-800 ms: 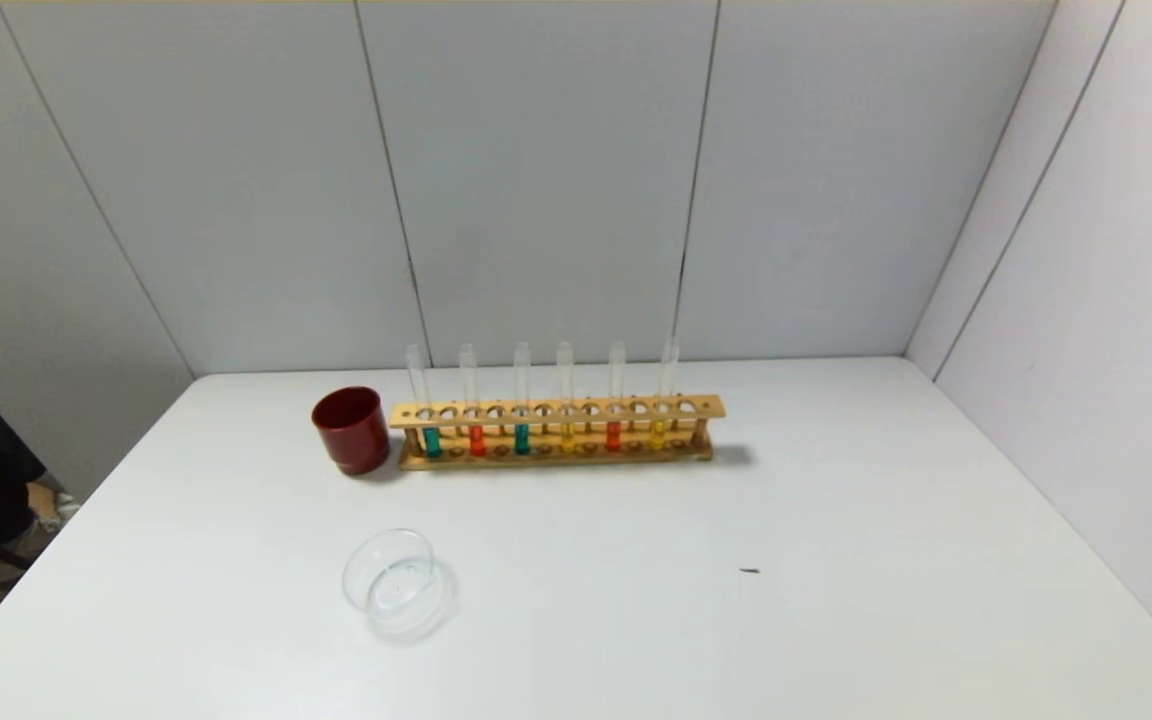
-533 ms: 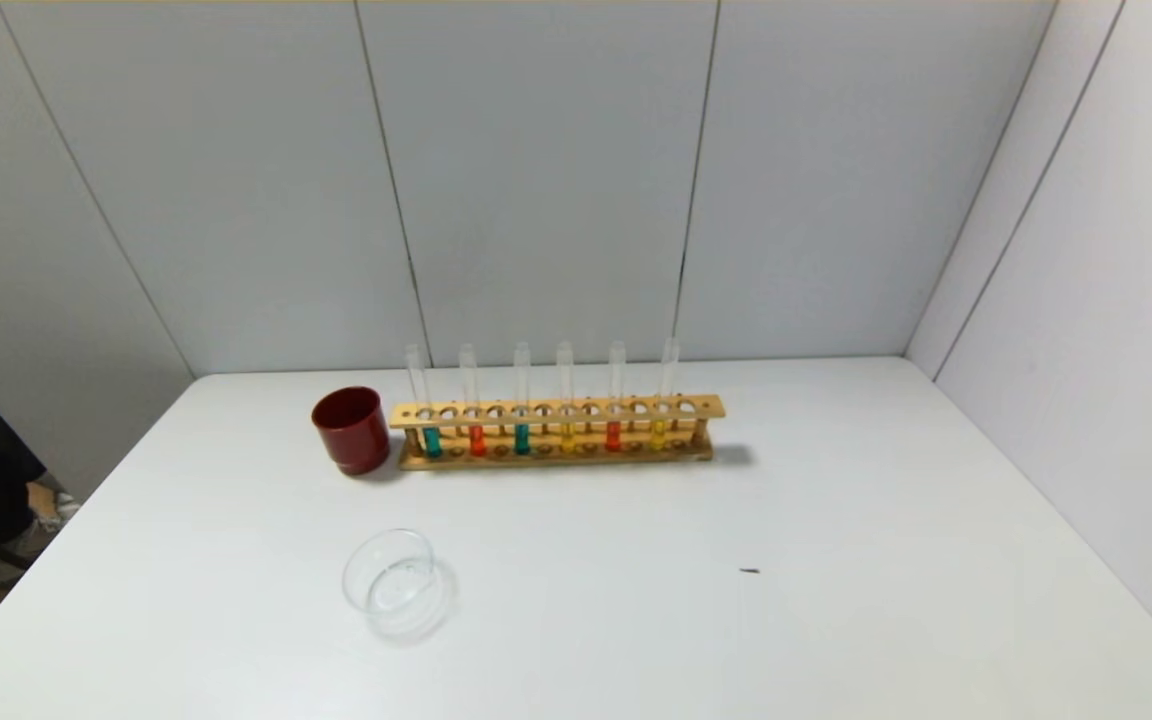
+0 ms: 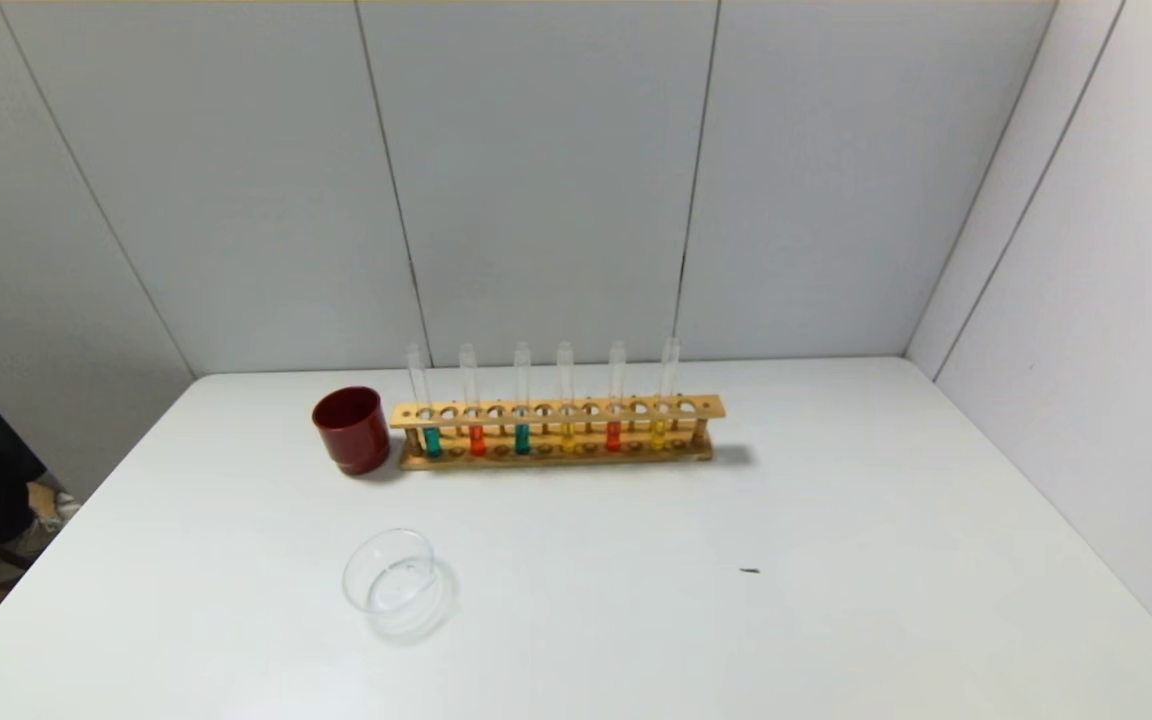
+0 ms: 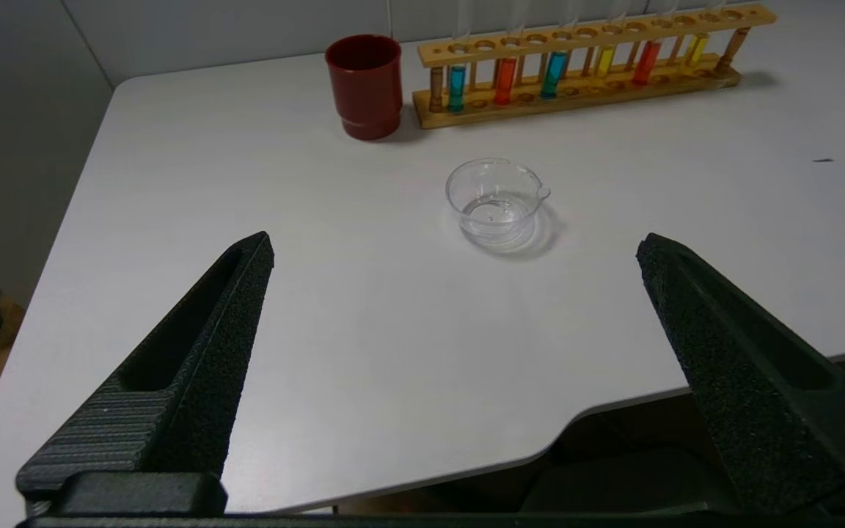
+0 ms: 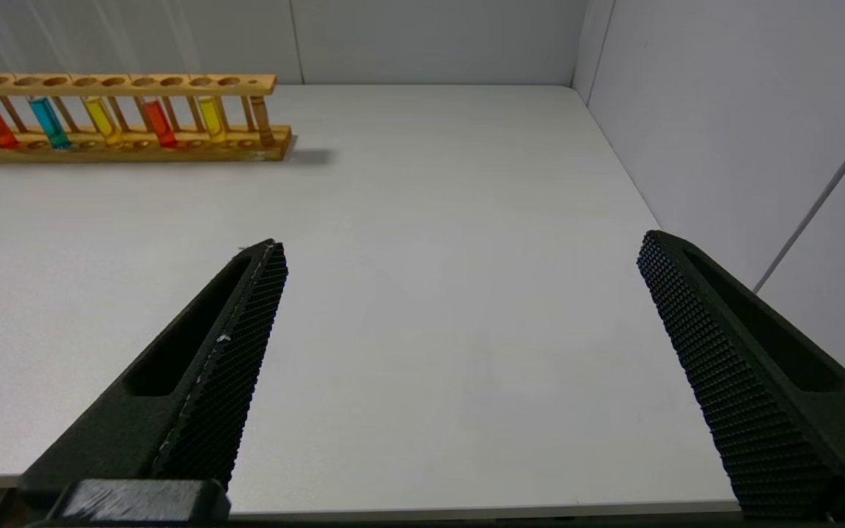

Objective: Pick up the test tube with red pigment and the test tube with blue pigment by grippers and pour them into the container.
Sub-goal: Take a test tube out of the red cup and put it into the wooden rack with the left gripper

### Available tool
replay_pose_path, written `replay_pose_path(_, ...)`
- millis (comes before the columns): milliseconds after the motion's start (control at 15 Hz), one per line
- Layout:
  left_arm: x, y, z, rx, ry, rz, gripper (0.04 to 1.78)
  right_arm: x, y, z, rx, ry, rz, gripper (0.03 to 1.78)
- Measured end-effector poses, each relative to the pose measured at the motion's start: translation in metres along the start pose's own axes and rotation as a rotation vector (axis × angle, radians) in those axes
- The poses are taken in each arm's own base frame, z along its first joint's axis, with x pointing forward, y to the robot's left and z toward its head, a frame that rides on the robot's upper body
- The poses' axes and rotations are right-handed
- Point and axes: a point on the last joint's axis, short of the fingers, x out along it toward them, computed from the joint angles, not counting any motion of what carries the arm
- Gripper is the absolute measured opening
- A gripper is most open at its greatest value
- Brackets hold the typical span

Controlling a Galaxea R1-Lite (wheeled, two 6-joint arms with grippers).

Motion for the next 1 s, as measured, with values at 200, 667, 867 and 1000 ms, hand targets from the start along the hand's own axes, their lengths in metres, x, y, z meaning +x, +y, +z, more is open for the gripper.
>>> replay_pose_path(200, 0.023, 0.004, 0.056, -0.009, 0.049, -0.039, 1.75, 0.000, 0.000, 0.000, 0.000, 0.000, 0.000, 1.75)
replay_pose_path(667, 0.169, 0.023, 0.131, -0.042, 0.237, -0.140, 1.75, 0.000, 0.000, 0.000, 0.000, 0.000, 0.000, 1.75)
replay_pose_path(867, 0.242, 0.022, 0.117, -0.048, 0.327, -0.188, 1.75, 0.000, 0.000, 0.000, 0.000, 0.000, 0.000, 1.75)
replay_pose_path(1000, 0.285, 0.019, 0.100, -0.046, 0.361, -0.212, 1.75, 0.000, 0.000, 0.000, 0.000, 0.000, 0.000, 1.75)
